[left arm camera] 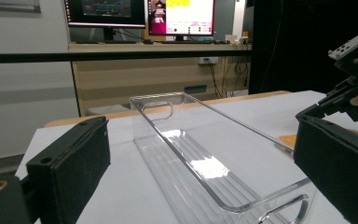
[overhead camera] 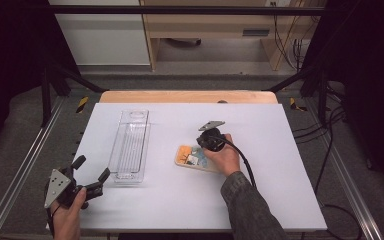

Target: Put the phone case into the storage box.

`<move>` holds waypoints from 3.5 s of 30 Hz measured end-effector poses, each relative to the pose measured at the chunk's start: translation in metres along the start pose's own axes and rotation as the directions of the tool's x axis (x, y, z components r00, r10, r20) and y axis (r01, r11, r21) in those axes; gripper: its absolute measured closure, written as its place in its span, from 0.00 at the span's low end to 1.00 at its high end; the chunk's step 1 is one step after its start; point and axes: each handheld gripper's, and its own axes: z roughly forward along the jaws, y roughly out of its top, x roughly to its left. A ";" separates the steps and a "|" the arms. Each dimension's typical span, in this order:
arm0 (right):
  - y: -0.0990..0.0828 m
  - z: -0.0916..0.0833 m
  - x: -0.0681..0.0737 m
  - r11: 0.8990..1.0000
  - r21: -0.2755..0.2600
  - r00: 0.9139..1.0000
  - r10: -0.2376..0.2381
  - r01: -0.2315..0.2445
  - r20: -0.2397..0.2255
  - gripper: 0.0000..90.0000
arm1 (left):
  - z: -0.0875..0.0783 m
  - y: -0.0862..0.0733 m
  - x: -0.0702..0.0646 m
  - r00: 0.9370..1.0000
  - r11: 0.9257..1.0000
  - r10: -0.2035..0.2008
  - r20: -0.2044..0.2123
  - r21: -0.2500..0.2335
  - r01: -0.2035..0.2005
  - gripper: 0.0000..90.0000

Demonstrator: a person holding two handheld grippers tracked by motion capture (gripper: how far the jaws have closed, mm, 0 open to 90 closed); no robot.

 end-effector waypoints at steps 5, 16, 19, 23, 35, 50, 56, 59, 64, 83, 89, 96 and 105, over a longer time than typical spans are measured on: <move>0.000 0.008 0.004 1.000 0.016 1.000 0.001 -0.001 -0.010 1.00 | 0.000 0.000 0.001 1.000 1.000 -0.002 -0.002 -0.001 0.002 0.04; -0.002 0.011 0.004 0.999 0.033 1.000 -0.003 0.004 -0.014 1.00 | 0.001 0.000 0.000 1.000 1.000 -0.001 0.005 0.003 0.001 0.04; -0.002 0.011 0.003 0.999 0.036 1.000 0.001 0.000 -0.013 1.00 | 0.001 0.000 -0.001 1.000 1.000 0.000 0.006 0.004 0.000 0.04; -0.002 0.011 0.003 0.999 0.037 1.000 0.002 -0.001 -0.012 1.00 | -0.001 0.001 -0.001 1.000 1.000 0.001 0.006 0.002 -0.001 0.04; -0.005 0.014 -0.001 0.999 0.049 1.000 0.010 -0.010 -0.005 1.00 | -0.001 0.001 0.000 1.000 1.000 -0.004 0.005 0.002 0.004 0.04; -0.009 0.008 0.001 0.998 0.061 1.000 0.004 -0.003 -0.019 1.00 | -0.002 0.001 0.001 1.000 1.000 -0.004 0.004 0.004 0.004 0.04; -0.013 0.002 0.008 0.997 0.075 0.999 0.001 0.003 -0.042 1.00 | -0.002 0.001 0.001 1.000 1.000 -0.007 0.002 0.003 0.007 0.04; -0.014 -0.001 0.012 0.996 0.087 0.999 -0.001 0.005 -0.046 1.00 | -0.002 0.001 0.001 1.000 1.000 -0.005 0.003 0.005 0.005 0.04; -0.021 -0.009 0.019 0.996 0.094 0.998 0.003 0.003 -0.066 1.00 | -0.001 0.001 0.001 1.000 1.000 -0.007 0.003 0.005 0.007 0.04; -0.042 -0.056 0.044 1.000 0.026 0.990 0.019 -0.015 -0.139 0.85 | -0.001 0.000 -0.001 1.000 1.000 0.003 0.009 0.015 -0.003 0.04; -0.037 -0.083 0.050 0.994 -0.022 0.979 -0.112 0.110 -0.170 0.31 | -0.001 0.001 -0.001 1.000 1.000 0.005 0.008 0.012 -0.005 0.04; -0.047 -0.095 0.055 0.948 0.122 0.943 -0.268 0.295 -0.196 0.08 | -0.005 0.003 -0.002 1.000 1.000 0.015 0.007 0.004 -0.015 0.03; -0.057 -0.089 0.061 0.889 0.229 0.907 -0.343 0.397 -0.244 0.09 | -0.006 0.003 -0.002 1.000 1.000 0.019 0.006 0.007 -0.019 0.03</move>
